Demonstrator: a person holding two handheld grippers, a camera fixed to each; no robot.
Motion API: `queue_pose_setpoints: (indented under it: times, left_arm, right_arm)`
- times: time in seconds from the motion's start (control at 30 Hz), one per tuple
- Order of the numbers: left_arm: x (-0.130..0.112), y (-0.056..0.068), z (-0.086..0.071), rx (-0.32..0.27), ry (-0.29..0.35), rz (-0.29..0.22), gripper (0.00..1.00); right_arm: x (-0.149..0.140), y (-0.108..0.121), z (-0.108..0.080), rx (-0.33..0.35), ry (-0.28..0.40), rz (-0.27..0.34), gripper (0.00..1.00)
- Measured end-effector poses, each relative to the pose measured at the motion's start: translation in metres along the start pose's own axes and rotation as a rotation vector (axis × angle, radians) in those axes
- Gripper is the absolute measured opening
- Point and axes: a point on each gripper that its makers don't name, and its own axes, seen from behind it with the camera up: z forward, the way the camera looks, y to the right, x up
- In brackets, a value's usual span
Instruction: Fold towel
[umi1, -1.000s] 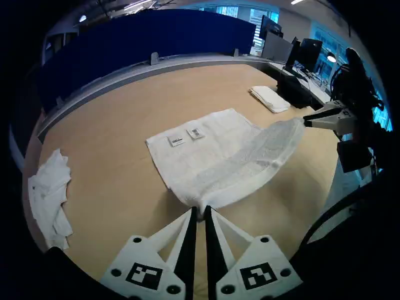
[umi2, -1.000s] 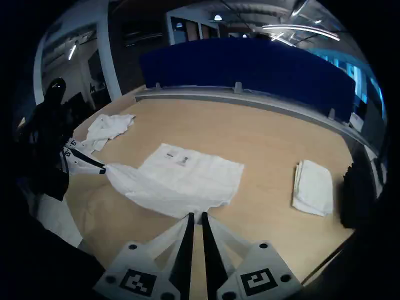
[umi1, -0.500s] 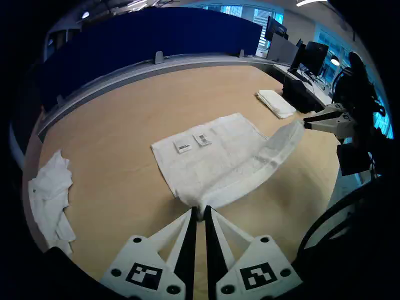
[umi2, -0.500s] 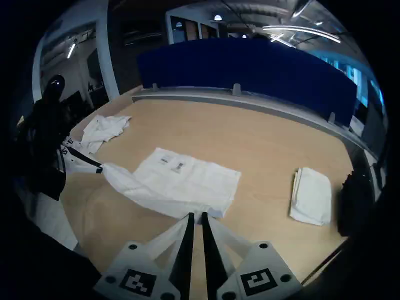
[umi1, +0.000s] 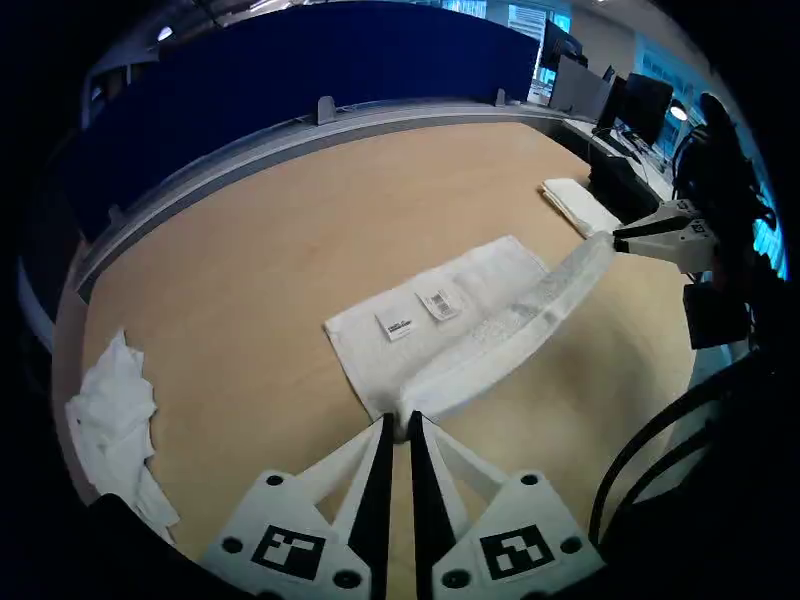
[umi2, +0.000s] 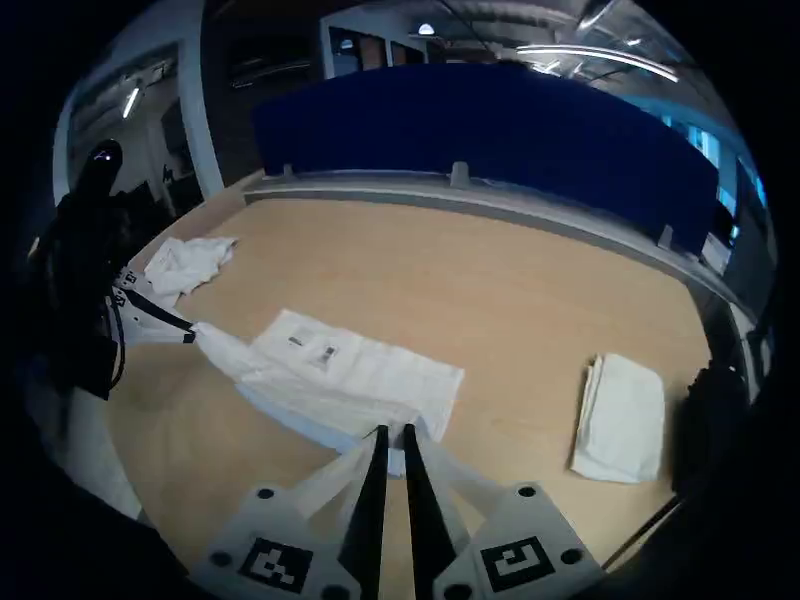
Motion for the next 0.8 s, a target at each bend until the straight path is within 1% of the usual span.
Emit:
queue_pose_setpoints:
  times: [0.17, 0.27, 0.47, 0.6, 0.8]
  left_arm:
    - [0.010, -0.008, 0.018, 0.000, -0.015, -0.002, 0.12]
    - [0.013, -0.013, 0.029, 0.001, -0.030, 0.008, 0.12]
    - [0.008, -0.021, 0.049, 0.008, -0.073, 0.028, 0.12]
    - [0.004, -0.023, 0.059, 0.009, -0.091, 0.029, 0.12]
    - [-0.002, -0.022, 0.069, 0.002, -0.105, 0.014, 0.12]
  right_arm:
    - [0.000, 0.010, 0.014, -0.012, -0.017, 0.025, 0.11]
    - [-0.003, 0.014, 0.023, -0.017, -0.028, 0.040, 0.11]
    - [-0.012, 0.019, 0.042, -0.017, -0.054, 0.073, 0.11]
    - [-0.017, 0.022, 0.052, -0.022, -0.063, 0.087, 0.11]
    - [-0.021, 0.025, 0.058, -0.022, -0.071, 0.084, 0.11]
